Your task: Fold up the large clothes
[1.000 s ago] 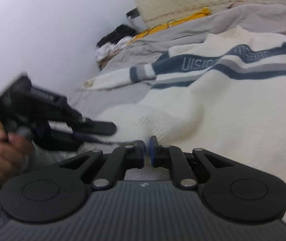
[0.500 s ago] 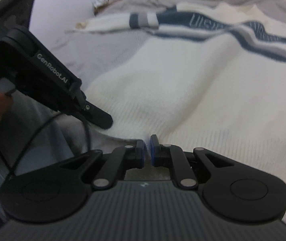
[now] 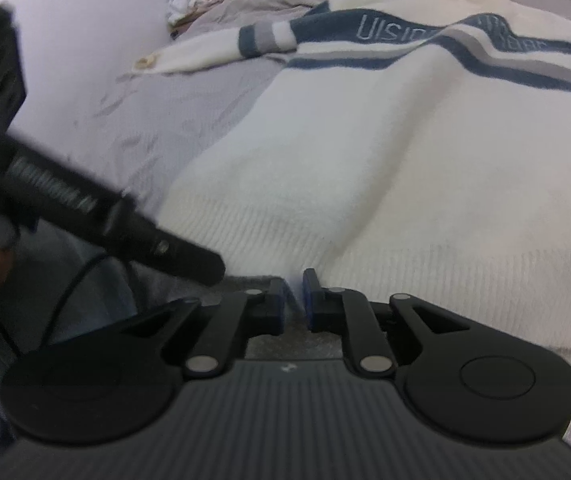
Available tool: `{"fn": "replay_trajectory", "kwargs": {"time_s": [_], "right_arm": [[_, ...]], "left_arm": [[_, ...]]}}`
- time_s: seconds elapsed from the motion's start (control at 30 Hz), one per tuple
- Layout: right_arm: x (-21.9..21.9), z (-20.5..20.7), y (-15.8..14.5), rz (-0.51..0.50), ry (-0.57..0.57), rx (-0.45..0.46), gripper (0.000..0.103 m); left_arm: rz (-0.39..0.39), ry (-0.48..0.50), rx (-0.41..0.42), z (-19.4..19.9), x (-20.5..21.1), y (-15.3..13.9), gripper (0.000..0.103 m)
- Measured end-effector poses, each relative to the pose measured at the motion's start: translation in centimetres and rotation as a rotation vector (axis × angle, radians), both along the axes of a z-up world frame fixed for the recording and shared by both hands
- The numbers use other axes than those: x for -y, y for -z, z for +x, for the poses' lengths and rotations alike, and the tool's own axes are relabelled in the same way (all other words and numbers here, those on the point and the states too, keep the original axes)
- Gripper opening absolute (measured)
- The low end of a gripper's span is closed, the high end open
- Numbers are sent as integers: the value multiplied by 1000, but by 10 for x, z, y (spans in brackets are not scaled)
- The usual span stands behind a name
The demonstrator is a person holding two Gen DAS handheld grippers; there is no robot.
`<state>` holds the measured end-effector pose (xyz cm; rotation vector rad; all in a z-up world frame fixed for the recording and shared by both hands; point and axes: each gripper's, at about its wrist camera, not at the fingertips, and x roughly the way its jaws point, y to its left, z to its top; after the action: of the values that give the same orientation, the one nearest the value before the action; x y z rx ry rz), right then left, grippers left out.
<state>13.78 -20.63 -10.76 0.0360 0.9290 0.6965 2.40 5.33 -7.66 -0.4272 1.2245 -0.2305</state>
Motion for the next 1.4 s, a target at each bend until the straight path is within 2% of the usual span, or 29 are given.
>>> {"fn": "replay_trajectory", "kwargs": {"time_s": [0.07, 0.13, 0.3, 0.43, 0.53, 0.63, 0.77, 0.9, 1.03, 1.2, 1.3, 1.4], "right_arm": [[5, -3, -6, 18, 12, 11, 46], [7, -8, -12, 27, 15, 36, 57], [18, -15, -27, 70, 52, 93, 57], [37, -11, -37, 102, 167, 151, 57], [56, -7, -44, 135, 264, 185, 57], [72, -6, -50, 140, 346, 233, 58], [89, -9, -57, 169, 433, 302, 58], [101, -8, -61, 144, 521, 359, 58], [110, -6, -58, 107, 592, 379, 58], [121, 4, -53, 80, 675, 368, 58], [129, 20, -53, 54, 737, 366, 58], [143, 43, -56, 37, 769, 358, 58]], "left_arm": [[8, 29, 43, -10, 4, -13, 62], [26, 58, 91, -20, 7, -29, 63], [40, 111, 249, -42, 14, -65, 65], [77, 122, 383, -45, 19, -84, 65], [37, 111, 451, -35, 25, -93, 65], [86, 85, 556, -29, 34, -102, 65], [80, 90, 665, -3, 54, -104, 65], [92, 90, 714, 25, 75, -98, 65], [29, 52, 695, 48, 81, -76, 65], [28, 29, 675, 58, 71, -51, 65], [60, 19, 688, 59, 64, -47, 65], [53, 2, 686, 63, 58, -44, 65]]}}
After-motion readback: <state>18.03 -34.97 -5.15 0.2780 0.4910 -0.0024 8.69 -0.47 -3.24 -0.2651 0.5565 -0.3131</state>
